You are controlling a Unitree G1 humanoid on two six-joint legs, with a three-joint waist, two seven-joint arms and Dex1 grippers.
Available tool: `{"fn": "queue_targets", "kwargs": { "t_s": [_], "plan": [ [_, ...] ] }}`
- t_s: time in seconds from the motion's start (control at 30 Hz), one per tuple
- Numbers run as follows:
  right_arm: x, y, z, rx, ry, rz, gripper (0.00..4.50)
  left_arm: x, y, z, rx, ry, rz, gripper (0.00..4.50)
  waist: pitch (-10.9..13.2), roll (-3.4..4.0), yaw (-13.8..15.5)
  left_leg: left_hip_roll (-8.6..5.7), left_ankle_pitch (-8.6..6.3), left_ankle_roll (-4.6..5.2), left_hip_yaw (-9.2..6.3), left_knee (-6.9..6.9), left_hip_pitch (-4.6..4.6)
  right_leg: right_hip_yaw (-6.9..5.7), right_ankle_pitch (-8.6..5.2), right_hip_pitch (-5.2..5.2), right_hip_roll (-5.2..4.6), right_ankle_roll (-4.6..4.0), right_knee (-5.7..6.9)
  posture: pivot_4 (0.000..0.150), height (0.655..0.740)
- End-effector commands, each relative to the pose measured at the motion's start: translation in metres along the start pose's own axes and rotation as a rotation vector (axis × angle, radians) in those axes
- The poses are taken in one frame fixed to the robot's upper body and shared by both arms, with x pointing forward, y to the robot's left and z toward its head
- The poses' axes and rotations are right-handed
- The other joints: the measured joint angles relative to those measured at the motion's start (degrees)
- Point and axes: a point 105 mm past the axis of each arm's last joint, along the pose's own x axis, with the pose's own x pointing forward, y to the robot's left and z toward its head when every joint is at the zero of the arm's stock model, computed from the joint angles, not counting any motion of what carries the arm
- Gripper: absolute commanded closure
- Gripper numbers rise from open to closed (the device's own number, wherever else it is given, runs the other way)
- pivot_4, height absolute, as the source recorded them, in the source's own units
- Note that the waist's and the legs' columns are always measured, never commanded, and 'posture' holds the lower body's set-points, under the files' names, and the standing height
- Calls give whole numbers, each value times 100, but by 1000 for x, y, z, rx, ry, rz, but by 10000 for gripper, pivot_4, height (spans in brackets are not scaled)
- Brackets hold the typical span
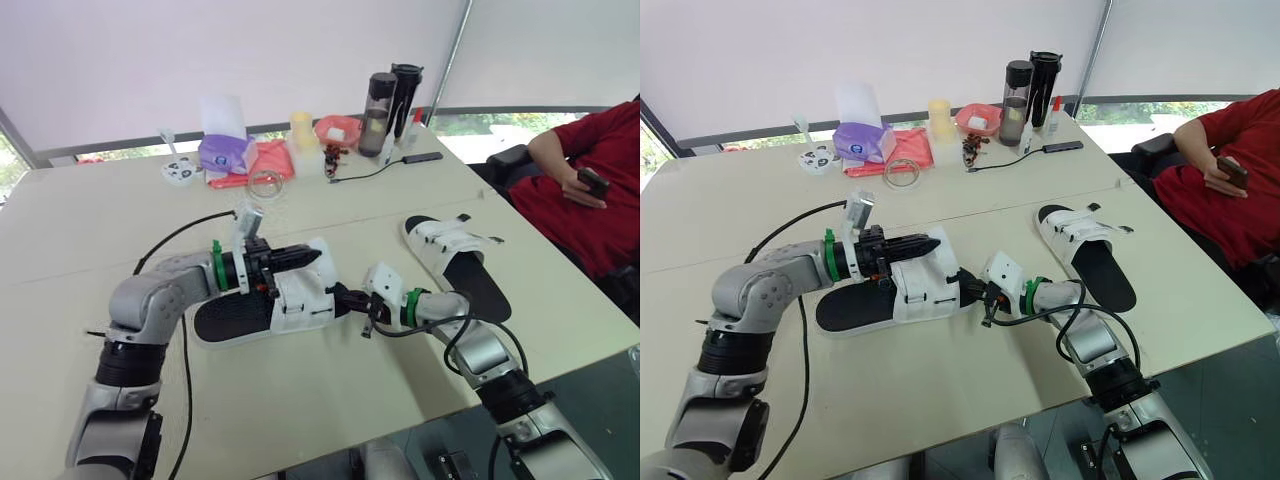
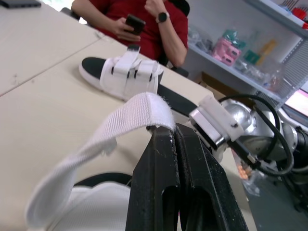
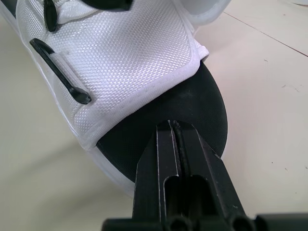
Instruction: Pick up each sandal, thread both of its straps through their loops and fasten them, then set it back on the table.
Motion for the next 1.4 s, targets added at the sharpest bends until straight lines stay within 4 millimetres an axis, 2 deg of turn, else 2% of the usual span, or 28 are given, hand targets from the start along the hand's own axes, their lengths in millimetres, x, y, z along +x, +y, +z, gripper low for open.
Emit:
{"fn": "queue_targets", "kwargs": {
  "t_s": [0.03,0.23,0.57,0.73,0.97,1.2,1.3,1.4],
  "plan": [
    [-7,22,-81,145,296,18,45000,-3,0,2,50,47,-44,44642,0,1,2,0,-2,-4,-2,-2,2,0,0,0,1,0,1,1500,7400],
    [-8,22,-81,141,298,20,45000,-2,6,-9,20,96,-91,44642,0,-1,-3,2,-8,-14,-14,-2,-1,0,0,-1,-7,0,-1,1500,7400],
    [-10,24,-82,143,302,23,45000,5,8,-12,1,95,-113,44642,-1,0,2,5,-8,-13,-19,-4,1,0,0,-1,-7,0,0,1500,7400],
    [-10,25,-83,145,302,22,45000,15,9,-12,-3,80,-117,44642,-4,-5,7,4,-7,-12,-19,-4,1,0,0,1,-6,0,1,1500,7400],
    [-10,25,-83,145,305,20,45000,17,6,-11,-13,70,-128,44642,-5,-6,8,3,1,2,-17,-4,1,0,0,2,-5,0,7,1500,7400],
    [-10,25,-83,146,300,14,45000,15,12,-21,15,98,-76,44642,-5,-6,9,3,1,1,-17,-4,1,0,0,2,-5,0,7,1500,7400],
    [-10,25,-83,146,300,12,45000,13,13,-24,9,94,-61,37034,-6,-4,7,3,1,2,-18,-4,2,0,0,3,-5,0,7,1500,7400],
    [-9,25,-83,146,300,13,45000,12,13,-26,-3,91,-55,23459,-7,-7,14,4,1,3,-18,-4,1,0,0,1,-6,0,9,1500,7400]
  ]
}}
